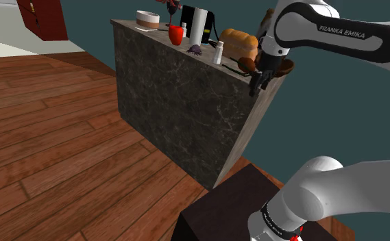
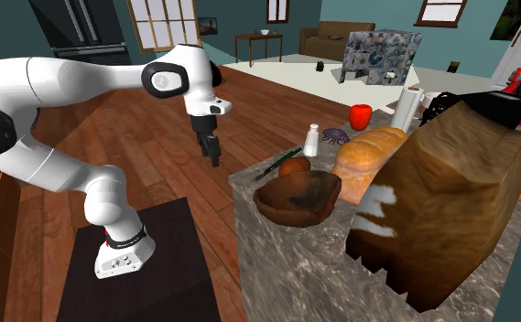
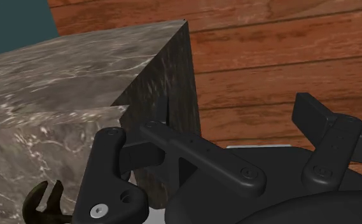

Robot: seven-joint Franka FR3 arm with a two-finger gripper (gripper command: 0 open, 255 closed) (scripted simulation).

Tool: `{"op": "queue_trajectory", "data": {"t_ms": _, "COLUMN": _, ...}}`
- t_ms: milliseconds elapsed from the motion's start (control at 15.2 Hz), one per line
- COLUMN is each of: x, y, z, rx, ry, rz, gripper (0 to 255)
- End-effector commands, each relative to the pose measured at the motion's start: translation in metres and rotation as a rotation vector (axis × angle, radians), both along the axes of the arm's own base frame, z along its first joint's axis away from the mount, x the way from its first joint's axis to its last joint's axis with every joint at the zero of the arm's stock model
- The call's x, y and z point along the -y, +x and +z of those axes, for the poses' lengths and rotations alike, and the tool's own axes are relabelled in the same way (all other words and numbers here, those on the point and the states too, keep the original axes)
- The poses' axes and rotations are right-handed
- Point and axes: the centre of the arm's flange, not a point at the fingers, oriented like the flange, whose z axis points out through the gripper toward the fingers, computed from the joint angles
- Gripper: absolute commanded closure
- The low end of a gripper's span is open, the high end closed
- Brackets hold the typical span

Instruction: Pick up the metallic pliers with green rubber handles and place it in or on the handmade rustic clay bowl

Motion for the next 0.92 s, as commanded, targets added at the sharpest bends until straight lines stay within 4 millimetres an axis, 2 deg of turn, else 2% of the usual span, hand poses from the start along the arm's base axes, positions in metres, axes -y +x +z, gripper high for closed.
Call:
{"op": "queue_trajectory", "data": {"t_ms": 0, "x": 0.022, "y": 0.011, "z": 0.005, "rx": 0.026, "ry": -0.019, "rz": 0.011, "gripper": 0}}
{"op": "queue_trajectory", "data": {"t_ms": 726, "x": 0.114, "y": 0.082, "z": 0.038, "rx": 0.160, "ry": -0.115, "rz": 0.066, "gripper": 0}}
{"op": "queue_trajectory", "data": {"t_ms": 858, "x": 0.119, "y": 0.086, "z": 0.035, "rx": 0.165, "ry": -0.119, "rz": 0.069, "gripper": 0}}
